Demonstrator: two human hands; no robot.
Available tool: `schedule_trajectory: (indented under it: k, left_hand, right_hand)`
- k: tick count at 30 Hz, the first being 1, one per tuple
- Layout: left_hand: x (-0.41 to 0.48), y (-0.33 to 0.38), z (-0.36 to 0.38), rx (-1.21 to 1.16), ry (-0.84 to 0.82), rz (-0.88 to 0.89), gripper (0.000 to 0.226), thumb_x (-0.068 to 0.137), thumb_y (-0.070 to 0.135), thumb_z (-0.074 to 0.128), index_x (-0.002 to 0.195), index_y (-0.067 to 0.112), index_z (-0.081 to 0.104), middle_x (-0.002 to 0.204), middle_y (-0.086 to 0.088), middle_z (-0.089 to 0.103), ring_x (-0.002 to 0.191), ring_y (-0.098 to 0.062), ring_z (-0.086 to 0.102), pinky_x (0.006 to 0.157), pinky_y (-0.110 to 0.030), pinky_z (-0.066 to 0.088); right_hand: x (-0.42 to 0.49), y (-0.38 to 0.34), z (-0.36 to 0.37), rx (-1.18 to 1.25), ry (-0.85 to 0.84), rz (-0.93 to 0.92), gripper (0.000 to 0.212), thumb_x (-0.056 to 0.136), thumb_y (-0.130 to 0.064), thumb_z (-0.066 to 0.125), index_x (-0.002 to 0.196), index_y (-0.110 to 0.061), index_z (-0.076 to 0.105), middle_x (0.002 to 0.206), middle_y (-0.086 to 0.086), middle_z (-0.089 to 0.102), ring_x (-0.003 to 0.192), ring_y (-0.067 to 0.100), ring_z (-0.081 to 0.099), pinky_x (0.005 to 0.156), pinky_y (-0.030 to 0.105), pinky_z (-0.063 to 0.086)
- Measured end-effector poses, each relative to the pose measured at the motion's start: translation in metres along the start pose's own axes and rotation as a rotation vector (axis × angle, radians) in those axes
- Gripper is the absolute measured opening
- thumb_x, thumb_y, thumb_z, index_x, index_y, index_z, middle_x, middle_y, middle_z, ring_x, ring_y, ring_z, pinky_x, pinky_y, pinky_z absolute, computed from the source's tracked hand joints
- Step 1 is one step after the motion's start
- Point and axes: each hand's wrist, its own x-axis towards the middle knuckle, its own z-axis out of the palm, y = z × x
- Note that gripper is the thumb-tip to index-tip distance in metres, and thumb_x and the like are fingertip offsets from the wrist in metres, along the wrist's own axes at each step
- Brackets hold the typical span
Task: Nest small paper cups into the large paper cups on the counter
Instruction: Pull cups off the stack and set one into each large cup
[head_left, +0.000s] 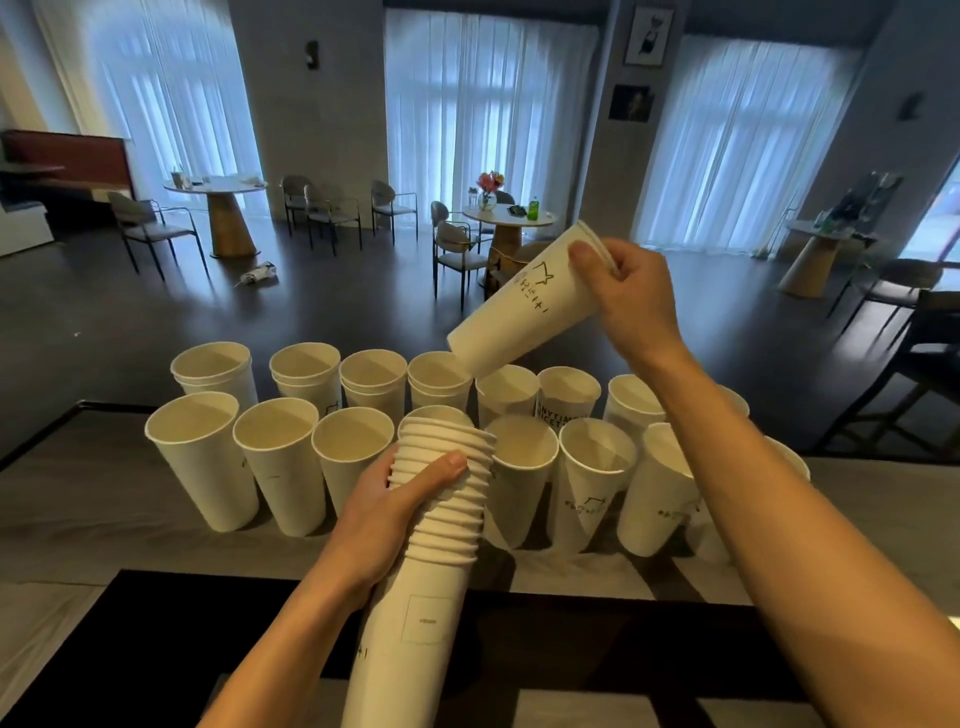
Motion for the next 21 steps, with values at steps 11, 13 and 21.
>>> schedule_trajectory:
  k: [11,13,21]
  left_hand:
    - [0.005,0.005,-0.002,-0.015,-0.019,-0.005,0.041,0.072,0.045,0.063,0.109,0.029,0.063,0.086,0.020,0.078,0.078,0.002,0.073,0.056,-0.006,0.050]
    - [0.006,0.005,-0.003,-0.016,-0.019,-0.005,0.041,0.071,0.045,0.063,0.109,0.029,0.064,0.086,0.020,0.078,0.078,0.003,0.073,0.056,-0.005,0.050]
    - [0.013,0.006,-0.004,-0.013,-0.022,0.005,0.047,0.071,0.047,0.064,0.112,0.025,0.065,0.089,0.010,0.079,0.080,-0.004,0.075,0.058,-0.009,0.052]
  right_hand:
    - [-0.009,0.055,0.036,-0.643,-0.302,-0.344,0.036,0.098,-0.045,0.049,0.110,-0.018,0.071,0.104,0.008,0.072,0.084,0.020,0.064,0.057,0.017,0.032]
    - [-0.012,0.058,0.044,-0.729,-0.424,-0.333,0.038,0.100,-0.045,0.045,0.121,-0.020,0.066,0.110,0.008,0.070,0.091,0.021,0.065,0.065,0.022,0.034]
    - [-0.028,0.078,0.064,-0.746,-0.828,-0.099,0.034,0.105,-0.041,0.029,0.089,-0.026,0.055,0.098,-0.001,0.059,0.084,0.014,0.054,0.083,0.034,0.047]
